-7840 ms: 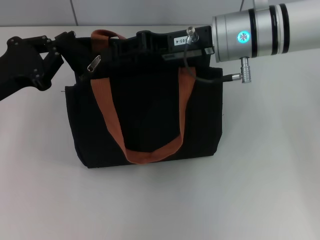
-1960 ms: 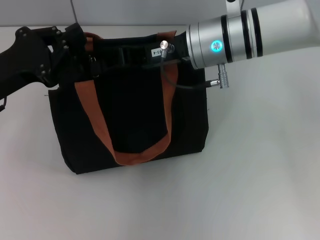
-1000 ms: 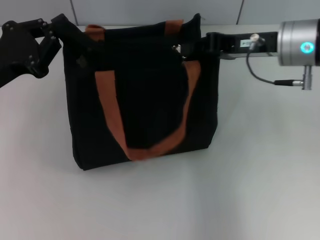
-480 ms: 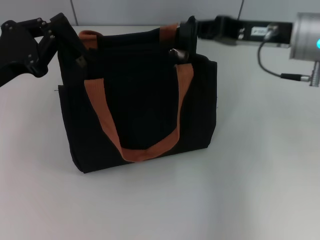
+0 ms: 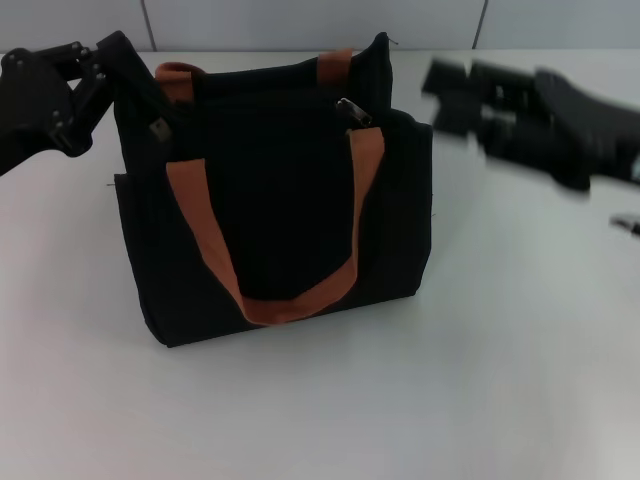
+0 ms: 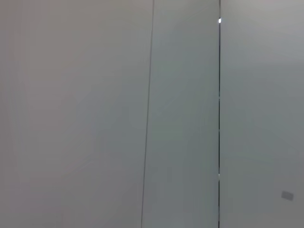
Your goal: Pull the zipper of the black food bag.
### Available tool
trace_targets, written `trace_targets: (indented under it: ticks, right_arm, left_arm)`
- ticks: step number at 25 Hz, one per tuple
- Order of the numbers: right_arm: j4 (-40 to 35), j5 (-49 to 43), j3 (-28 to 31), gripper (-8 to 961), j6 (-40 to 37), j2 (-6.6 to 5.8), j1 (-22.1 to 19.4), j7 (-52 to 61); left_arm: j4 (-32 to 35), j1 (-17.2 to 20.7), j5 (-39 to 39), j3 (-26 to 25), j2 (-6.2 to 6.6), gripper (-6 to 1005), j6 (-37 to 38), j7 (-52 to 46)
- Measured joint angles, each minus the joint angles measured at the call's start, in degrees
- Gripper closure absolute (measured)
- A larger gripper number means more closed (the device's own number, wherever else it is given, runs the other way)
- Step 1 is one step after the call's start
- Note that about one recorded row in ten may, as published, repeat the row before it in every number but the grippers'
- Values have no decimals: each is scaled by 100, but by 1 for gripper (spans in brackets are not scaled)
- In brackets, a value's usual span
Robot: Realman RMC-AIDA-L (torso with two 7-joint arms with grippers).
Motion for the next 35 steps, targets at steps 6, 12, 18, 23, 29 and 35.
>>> trace_targets:
  ticks: [6,12,18,23,29,35]
  right_arm:
    - [77,-754,-65,341,-110,41,-270,-1277]
    - [507,-1692,-80,259,149,55,-224,-2111]
    - [891,-1929,-88,259,473,70,-57,-2457]
    - [965,-2027,-129,259,541,72,110,-2498]
    - [1420,-2012,-323,259,845,103,389,-2786]
    - [1799,-1968,-284,259,998,106,514,-3085]
  left_arm:
    - [19,82,36,29,0,932,-171,-254]
    - [12,209,58,78,6,880,-392,-686]
    - [204,279,307,294,128,828,-415,-1070]
    - [872,406,1171,356,612,661,119,-2107]
    - [934,738,1185,120,637,340,1309,-1559]
    - [874,1002,1135,462,182,221,1496,-298]
